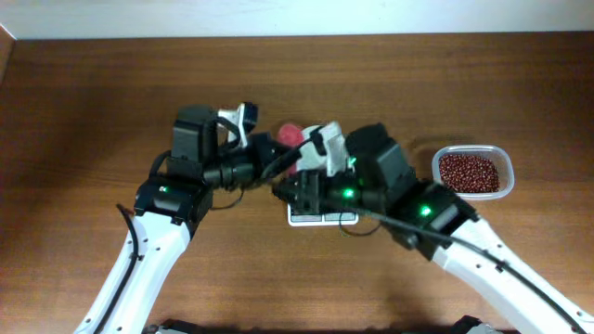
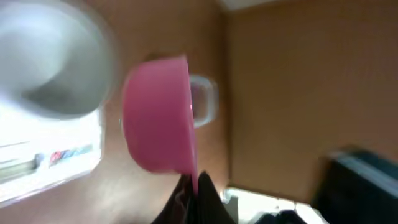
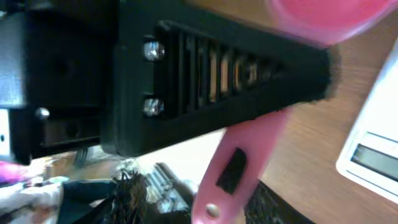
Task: Scoop item into bowl and weigh 50g on scale
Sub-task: 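Carry the scoop above the scale and bring the right gripper toward it, then grasp the scoop handle with the right gripper beside the left gripper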
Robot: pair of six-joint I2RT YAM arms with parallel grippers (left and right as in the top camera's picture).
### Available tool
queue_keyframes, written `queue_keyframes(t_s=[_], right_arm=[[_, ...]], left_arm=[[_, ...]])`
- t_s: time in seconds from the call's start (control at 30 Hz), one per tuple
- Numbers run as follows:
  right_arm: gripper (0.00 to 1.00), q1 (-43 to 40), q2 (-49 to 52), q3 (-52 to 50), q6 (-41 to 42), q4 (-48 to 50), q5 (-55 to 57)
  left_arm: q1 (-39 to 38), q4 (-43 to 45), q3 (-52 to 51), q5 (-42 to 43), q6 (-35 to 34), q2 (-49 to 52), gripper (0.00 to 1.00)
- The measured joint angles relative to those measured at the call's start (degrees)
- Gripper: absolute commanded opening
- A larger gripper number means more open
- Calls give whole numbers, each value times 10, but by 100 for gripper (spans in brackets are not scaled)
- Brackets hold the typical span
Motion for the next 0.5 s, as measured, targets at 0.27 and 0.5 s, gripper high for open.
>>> queue_keyframes(t_s=[0.27,0.5], right_arm=[[47,-112,1,0,-7,126,-265],[30,-137,1,1,-14,180,-371]], left_arm=[[-1,231,-3,130,-148,0,0],[-1,343,-2,173,-233,-1,0]])
